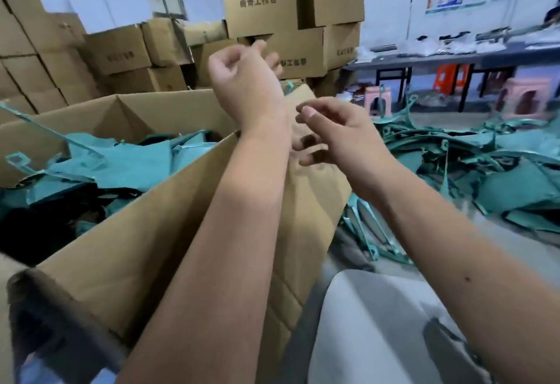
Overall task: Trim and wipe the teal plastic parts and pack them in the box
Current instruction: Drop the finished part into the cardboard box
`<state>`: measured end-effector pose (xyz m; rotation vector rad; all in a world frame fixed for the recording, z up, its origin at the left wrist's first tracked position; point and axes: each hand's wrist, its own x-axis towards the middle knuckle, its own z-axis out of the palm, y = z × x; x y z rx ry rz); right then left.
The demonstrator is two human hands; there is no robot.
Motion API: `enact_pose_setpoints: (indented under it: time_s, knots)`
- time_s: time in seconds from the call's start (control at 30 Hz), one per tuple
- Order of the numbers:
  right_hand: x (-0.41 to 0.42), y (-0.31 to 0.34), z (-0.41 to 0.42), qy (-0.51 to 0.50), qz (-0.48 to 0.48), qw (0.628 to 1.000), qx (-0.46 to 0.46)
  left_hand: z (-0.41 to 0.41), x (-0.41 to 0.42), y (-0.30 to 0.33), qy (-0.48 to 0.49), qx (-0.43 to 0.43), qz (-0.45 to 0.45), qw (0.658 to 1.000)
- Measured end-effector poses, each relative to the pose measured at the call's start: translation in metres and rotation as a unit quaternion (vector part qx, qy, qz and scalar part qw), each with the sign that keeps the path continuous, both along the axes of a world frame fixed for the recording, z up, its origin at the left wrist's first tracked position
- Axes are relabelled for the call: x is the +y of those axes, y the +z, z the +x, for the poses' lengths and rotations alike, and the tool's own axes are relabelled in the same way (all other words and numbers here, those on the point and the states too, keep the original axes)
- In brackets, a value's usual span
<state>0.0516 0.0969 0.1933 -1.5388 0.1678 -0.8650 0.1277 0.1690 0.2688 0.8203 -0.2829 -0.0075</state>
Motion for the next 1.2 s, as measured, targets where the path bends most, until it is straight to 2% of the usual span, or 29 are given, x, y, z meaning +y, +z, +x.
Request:
enact_pose_setpoints:
  time_s: [0.07,0.13,0.2,0.27,0.3,0.37,0.43,0.5,0.6,0.63,0.7,0.77,0.83,0.9,0.97,1.03,1.1,1.2]
  knots:
    - [-0.017,-0.029,-0.026,-0.027,0.015,0.999,0.032,-0.023,-0.024,-0.019,-0.122,-0.072,0.095,0.985]
    - [-0.042,-0.061,-0.058,-0.075,0.023,0.994,0.08,-0.043,-0.055,-0.046,-0.224,-0.084,0.197,0.951]
    - [-0.068,-0.092,-0.092,-0.132,0.017,0.983,0.129,-0.06,-0.085,-0.082,-0.266,-0.081,0.311,0.909]
    - [-0.092,-0.119,-0.123,-0.194,0.003,0.965,0.179,-0.075,-0.111,-0.124,-0.254,-0.097,0.427,0.862]
    - [-0.103,-0.131,-0.137,-0.225,-0.006,0.952,0.207,-0.078,-0.122,-0.145,-0.225,-0.133,0.494,0.829]
    - [-0.123,-0.153,-0.166,-0.28,-0.03,0.923,0.262,-0.084,-0.135,-0.182,-0.14,-0.202,0.625,0.741]
    - [-0.137,-0.17,-0.188,-0.311,-0.056,0.901,0.298,-0.088,-0.141,-0.213,-0.053,-0.22,0.693,0.685]
    - [-0.146,-0.183,-0.203,-0.328,-0.091,0.885,0.318,-0.092,-0.146,-0.236,-0.01,-0.241,0.701,0.671]
    - [-0.149,-0.198,-0.213,-0.355,-0.164,0.863,0.32,-0.095,-0.155,-0.254,-0.048,-0.273,0.697,0.662]
    - [-0.148,-0.203,-0.214,-0.363,-0.199,0.855,0.313,-0.094,-0.157,-0.257,-0.046,-0.263,0.685,0.677]
    - [-0.146,-0.213,-0.216,-0.367,-0.259,0.846,0.286,-0.095,-0.159,-0.261,-0.04,-0.244,0.632,0.734]
    - [-0.144,-0.22,-0.218,-0.373,-0.274,0.849,0.255,-0.105,-0.16,-0.263,-0.043,-0.229,0.571,0.787]
    - [-0.143,-0.22,-0.219,-0.39,-0.261,0.856,0.216,-0.123,-0.163,-0.263,-0.039,-0.228,0.528,0.817]
    - [-0.138,-0.216,-0.22,-0.388,-0.207,0.881,0.177,-0.144,-0.166,-0.26,-0.041,-0.262,0.493,0.828]
    - [-0.134,-0.214,-0.22,-0.378,-0.141,0.901,0.16,-0.164,-0.173,-0.259,-0.087,-0.311,0.481,0.815]
    - [-0.133,-0.214,-0.221,-0.375,-0.103,0.907,0.161,-0.178,-0.183,-0.255,-0.227,-0.325,0.473,0.787]
    - [-0.136,-0.213,-0.223,-0.383,-0.035,0.911,0.148,-0.186,-0.191,-0.243,-0.378,-0.306,0.458,0.744]
    - [-0.142,-0.211,-0.229,-0.376,0.052,0.914,0.14,-0.181,-0.198,-0.223,-0.495,-0.25,0.422,0.717]
